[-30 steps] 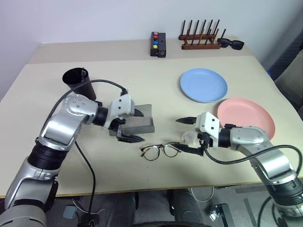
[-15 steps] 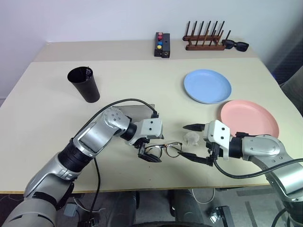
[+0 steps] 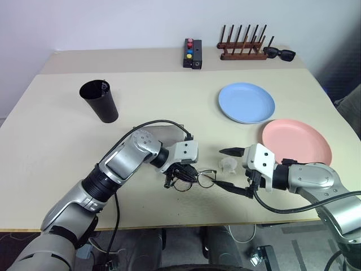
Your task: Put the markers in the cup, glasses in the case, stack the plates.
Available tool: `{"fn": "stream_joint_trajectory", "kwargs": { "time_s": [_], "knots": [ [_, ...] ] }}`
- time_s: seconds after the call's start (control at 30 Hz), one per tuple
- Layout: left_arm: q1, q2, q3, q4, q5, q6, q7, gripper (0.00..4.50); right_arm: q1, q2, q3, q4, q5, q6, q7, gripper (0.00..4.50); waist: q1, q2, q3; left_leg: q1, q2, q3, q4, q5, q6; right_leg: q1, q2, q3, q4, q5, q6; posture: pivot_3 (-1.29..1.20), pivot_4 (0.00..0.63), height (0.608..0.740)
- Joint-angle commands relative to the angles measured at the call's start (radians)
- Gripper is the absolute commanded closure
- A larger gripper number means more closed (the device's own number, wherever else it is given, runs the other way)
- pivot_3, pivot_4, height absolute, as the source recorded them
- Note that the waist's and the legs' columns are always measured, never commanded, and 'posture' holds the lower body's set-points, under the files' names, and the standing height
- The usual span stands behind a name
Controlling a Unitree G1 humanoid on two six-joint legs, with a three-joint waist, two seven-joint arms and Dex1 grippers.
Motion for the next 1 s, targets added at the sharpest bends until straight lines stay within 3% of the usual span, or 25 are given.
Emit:
{"fn": "stream_joint_trajectory", "kwargs": {
  "time_s": [0.03,0.27,0.4,0.7,1.0],
  "knots": [
    [0.007,0.003,0.005,-0.024,-0.003,0.001,0.004,3.33,-0.019,0.001,-0.012,-0.010,0.002,-0.016,0.002,0.00,0.001,0.000,0.000,0.000,0.000,0.000,0.000,0.000,0.000,0.000,0.000,0.000,0.000,0.000,0.000,0.00,0.150,0.739],
    [0.013,-0.001,0.016,-0.027,-0.024,0.017,-0.001,3.33,-0.031,0.003,-0.003,-0.003,-0.004,-0.020,0.003,0.00,0.001,0.000,0.000,0.000,0.000,0.000,0.000,0.000,0.000,0.000,0.000,0.000,0.000,0.000,0.000,0.00,0.150,0.739],
    [0.011,0.002,0.015,-0.021,-0.025,0.015,0.000,4.42,-0.037,0.005,0.001,0.000,-0.009,-0.021,0.002,0.00,0.001,0.000,0.000,0.000,0.000,0.000,0.000,0.000,0.000,0.000,0.000,0.000,0.000,0.000,0.000,0.00,0.150,0.739],
    [0.006,0.009,0.044,-0.037,-0.067,0.030,-0.008,4.42,-0.043,0.001,-0.005,0.020,-0.027,-0.036,0.000,0.00,0.001,0.000,0.000,0.003,0.000,0.000,0.000,0.000,0.000,0.005,0.000,0.000,-0.003,-0.001,-0.001,0.00,0.150,0.739],
    [-0.042,0.069,0.255,-0.107,-0.251,0.099,-0.048,4.42,-0.085,-0.022,-0.088,0.103,-0.055,-0.086,-0.009,0.00,0.000,0.000,0.000,0.003,0.000,0.000,0.000,0.000,0.000,0.005,0.000,0.000,-0.004,-0.001,-0.001,0.00,0.150,0.739]
  ]
}}
